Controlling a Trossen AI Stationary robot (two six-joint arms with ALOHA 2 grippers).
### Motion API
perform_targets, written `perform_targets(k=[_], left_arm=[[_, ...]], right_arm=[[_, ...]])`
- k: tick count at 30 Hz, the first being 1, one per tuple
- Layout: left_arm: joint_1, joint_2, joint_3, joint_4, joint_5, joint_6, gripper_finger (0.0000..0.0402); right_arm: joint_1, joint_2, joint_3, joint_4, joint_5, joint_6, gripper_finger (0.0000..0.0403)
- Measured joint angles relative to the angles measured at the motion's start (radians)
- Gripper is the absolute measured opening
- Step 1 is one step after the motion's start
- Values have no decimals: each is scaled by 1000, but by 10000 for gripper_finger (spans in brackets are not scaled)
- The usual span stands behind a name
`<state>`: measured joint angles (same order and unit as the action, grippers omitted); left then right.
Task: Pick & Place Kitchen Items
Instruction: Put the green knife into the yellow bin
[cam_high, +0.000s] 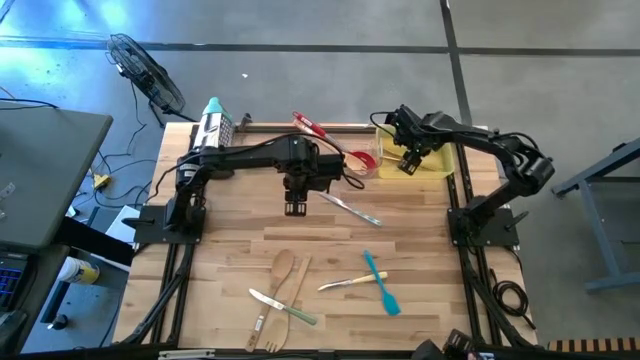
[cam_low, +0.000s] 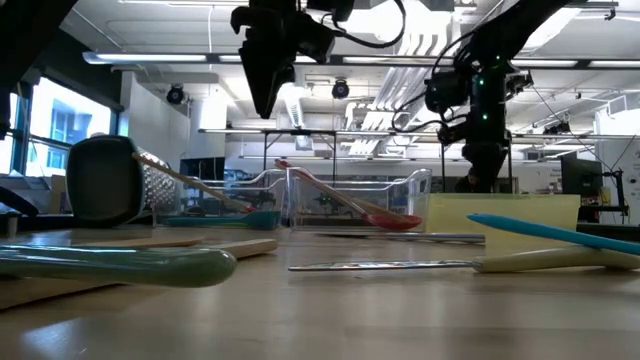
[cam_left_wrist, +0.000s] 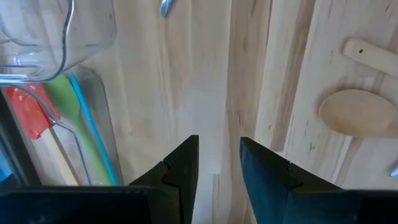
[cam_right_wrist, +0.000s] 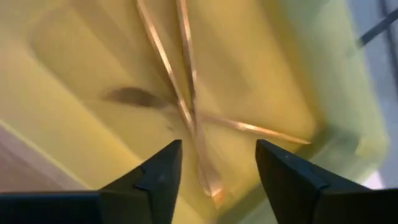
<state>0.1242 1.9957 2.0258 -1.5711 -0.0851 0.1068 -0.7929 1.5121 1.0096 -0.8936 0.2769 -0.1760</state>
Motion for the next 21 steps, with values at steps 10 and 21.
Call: perform_targets(k=[10, 21], left_arm=[[-20, -25, -1, 1, 121, -118, 111], [-167, -74, 0, 0, 42, -341, 111]], right_arm=[[71, -152, 0, 50, 27, -55, 254], [102, -365, 0, 59, -265, 0, 252]])
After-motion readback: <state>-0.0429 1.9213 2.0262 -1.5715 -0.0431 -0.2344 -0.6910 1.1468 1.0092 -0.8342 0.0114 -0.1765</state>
